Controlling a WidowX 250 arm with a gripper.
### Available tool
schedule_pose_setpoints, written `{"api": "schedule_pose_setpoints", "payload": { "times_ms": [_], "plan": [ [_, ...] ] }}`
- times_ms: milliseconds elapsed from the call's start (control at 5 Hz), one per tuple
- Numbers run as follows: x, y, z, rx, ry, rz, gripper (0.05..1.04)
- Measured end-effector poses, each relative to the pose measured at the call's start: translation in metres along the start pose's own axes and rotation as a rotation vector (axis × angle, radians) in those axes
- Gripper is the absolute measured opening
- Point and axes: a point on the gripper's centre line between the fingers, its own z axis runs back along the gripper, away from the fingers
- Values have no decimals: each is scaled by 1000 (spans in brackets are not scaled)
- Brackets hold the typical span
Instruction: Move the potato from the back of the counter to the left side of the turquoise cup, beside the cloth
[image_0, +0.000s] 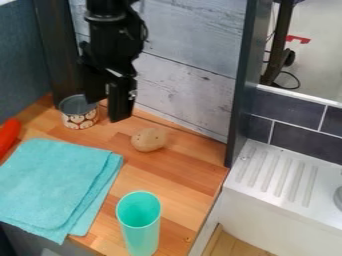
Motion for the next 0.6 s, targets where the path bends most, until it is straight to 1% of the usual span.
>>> {"api": "schedule_pose_setpoints", "payload": {
  "times_ms": [200, 400, 600],
  "plan": [
    [27, 16, -18, 40, -12, -22, 1007],
    [46, 24, -41, 54, -33, -52, 1007],
    [58, 29, -56, 50, -26, -71, 1007]
  ]
}}
